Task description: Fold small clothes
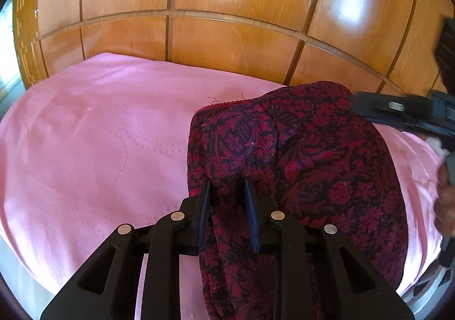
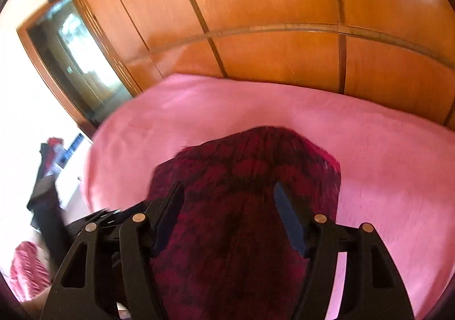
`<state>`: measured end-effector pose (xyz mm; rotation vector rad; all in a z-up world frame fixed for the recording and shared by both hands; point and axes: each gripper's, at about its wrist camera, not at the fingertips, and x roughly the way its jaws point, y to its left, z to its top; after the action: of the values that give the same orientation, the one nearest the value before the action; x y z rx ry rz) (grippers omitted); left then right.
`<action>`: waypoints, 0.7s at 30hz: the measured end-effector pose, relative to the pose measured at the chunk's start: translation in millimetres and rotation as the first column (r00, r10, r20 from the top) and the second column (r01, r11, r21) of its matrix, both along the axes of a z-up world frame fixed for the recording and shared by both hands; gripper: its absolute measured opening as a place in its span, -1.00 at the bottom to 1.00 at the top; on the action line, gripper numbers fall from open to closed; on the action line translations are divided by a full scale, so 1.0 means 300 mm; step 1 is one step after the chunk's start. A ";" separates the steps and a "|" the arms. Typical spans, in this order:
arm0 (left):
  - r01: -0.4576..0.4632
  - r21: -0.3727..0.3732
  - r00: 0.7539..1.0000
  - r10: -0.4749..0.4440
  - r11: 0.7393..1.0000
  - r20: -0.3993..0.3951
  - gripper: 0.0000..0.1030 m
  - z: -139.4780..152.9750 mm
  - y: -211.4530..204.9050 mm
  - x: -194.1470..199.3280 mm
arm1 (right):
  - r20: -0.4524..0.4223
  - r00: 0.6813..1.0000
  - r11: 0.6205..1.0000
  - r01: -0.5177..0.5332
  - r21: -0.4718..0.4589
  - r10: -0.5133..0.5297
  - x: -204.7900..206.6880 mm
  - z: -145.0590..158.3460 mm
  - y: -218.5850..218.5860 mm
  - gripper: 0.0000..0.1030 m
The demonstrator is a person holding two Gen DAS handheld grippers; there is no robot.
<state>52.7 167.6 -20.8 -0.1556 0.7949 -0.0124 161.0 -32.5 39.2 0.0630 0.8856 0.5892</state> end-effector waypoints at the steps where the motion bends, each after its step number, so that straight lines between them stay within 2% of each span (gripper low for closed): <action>1: 0.000 0.004 1.000 0.000 1.000 0.003 -0.56 0.000 -0.003 -0.001 | -0.006 1.000 1.000 0.006 -0.026 -0.006 0.026 -0.014 0.023 0.28; 7: 0.002 0.012 1.000 -0.002 1.000 0.009 -0.56 -0.011 0.001 -0.002 | -0.032 0.999 0.990 0.011 -0.137 -0.016 0.063 -0.118 0.086 0.29; 15: -0.008 0.012 1.000 0.008 1.000 0.006 -0.56 -0.030 0.001 0.007 | -0.064 0.997 0.981 0.026 -0.194 -0.039 0.121 -0.212 0.119 0.40; 19: -0.026 0.024 1.000 0.025 0.999 0.016 -0.56 -0.023 -0.009 -0.009 | -0.043 0.998 0.979 0.031 -0.201 -0.041 0.109 -0.204 0.113 0.42; 21: -0.033 0.028 0.999 0.033 0.999 0.019 -0.56 -0.016 -0.011 -0.021 | -0.024 0.999 0.984 0.029 -0.175 -0.034 0.093 -0.185 0.098 0.44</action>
<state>46.2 164.3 -25.6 -0.1415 0.7731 0.0288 189.0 -3.1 -16.4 -0.0737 0.9573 0.4799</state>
